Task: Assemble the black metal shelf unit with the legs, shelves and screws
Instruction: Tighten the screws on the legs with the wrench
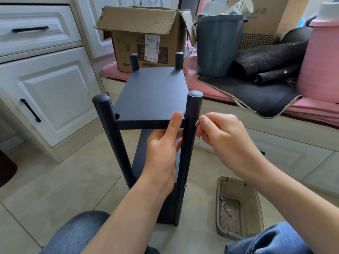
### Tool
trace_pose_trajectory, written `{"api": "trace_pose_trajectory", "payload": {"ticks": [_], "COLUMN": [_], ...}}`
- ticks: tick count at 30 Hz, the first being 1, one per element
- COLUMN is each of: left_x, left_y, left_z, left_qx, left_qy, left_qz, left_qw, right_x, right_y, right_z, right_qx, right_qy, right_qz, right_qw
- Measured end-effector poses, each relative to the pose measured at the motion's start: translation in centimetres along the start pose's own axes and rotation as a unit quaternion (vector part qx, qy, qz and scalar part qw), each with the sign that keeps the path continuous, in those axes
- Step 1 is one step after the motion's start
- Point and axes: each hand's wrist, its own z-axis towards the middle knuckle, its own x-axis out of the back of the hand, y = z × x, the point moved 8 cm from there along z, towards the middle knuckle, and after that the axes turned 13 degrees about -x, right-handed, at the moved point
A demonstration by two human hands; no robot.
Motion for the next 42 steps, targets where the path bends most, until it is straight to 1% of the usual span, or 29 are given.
{"api": "trace_pose_trajectory", "payload": {"ticks": [3,7,9,11,12,13,15,17,20,21,23,25,27,28,31,33,34,36,39,41,42], "left_x": [0.1,0.2,0.1,0.2,0.2,0.2,0.2,0.2,0.2,0.2,0.1,0.1,0.2,0.2,0.1,0.1,0.1,0.2,0.4,0.4,0.5], "left_y": [-0.1,-0.1,-0.2,-0.2,-0.2,-0.1,-0.1,-0.1,-0.2,-0.2,-0.1,-0.1,-0.1,-0.1,0.0,0.1,0.0,-0.1,-0.1,-0.1,-0.1], "left_z": [0.0,0.0,0.1,0.1,0.1,0.1,0.1,0.1,0.1,0.1,0.1,0.1,0.1,0.1,0.1,0.1,0.1,0.1,0.0,0.1,0.1], "left_qx": [0.000,0.000,0.000,0.000,0.000,0.000,-0.002,0.000,0.003,0.003,0.000,-0.002,-0.002,-0.002,0.000,0.000,-0.001,-0.002,-0.001,-0.001,-0.001], "left_qy": [0.002,0.006,-0.001,-0.001,-0.002,-0.003,-0.004,0.001,0.008,0.007,0.001,-0.002,-0.003,-0.005,-0.010,-0.007,-0.005,0.000,0.004,0.005,0.006], "left_qz": [0.000,0.008,0.011,0.011,0.010,0.011,0.009,0.002,-0.001,0.000,0.001,0.003,0.005,0.005,0.003,0.003,0.006,0.012,0.018,0.024,0.025], "left_qw": [1.000,1.000,1.000,1.000,1.000,1.000,1.000,1.000,1.000,1.000,1.000,1.000,1.000,1.000,1.000,1.000,1.000,1.000,1.000,1.000,1.000], "right_x": [0.3,-0.1,-0.9,-1.6,-1.7,-1.6,-1.0,-0.3,-0.1,-0.3,-0.8,-1.3,-1.4,-1.2,-0.4,-0.3,-0.4,-0.8,-2.1,-2.5,-2.5], "right_y": [-0.4,-0.6,-0.1,0.5,0.6,0.6,0.4,0.0,-0.3,-0.3,0.2,0.6,0.7,0.6,0.2,0.1,0.1,0.5,1.4,1.7,1.7], "right_z": [-0.2,-0.4,-0.3,-0.2,-0.2,-0.2,-0.1,-0.2,-0.3,-0.3,-0.2,-0.1,-0.2,-0.2,-0.1,-0.1,0.0,0.0,-0.6,-0.8,-0.7], "right_qx": [0.014,0.025,-0.004,-0.059,-0.075,-0.076,-0.042,-0.003,0.012,0.006,-0.024,-0.071,-0.088,-0.077,-0.014,-0.010,-0.017,-0.065,-0.166,-0.182,-0.180], "right_qy": [-0.004,0.015,-0.020,-0.075,-0.092,-0.096,-0.067,-0.018,0.019,0.012,-0.025,-0.073,-0.098,-0.090,-0.028,-0.014,-0.018,-0.056,-0.157,-0.189,-0.192], "right_qz": [-0.014,-0.047,-0.001,0.083,0.108,0.106,0.038,-0.021,-0.047,-0.041,0.010,0.075,0.104,0.086,-0.003,-0.014,-0.001,0.062,0.180,0.216,0.217], "right_qw": [1.000,0.998,1.000,0.992,0.987,0.987,0.996,1.000,0.999,0.999,0.999,0.992,0.986,0.989,1.000,1.000,1.000,0.994,0.957,0.940,0.940]}}
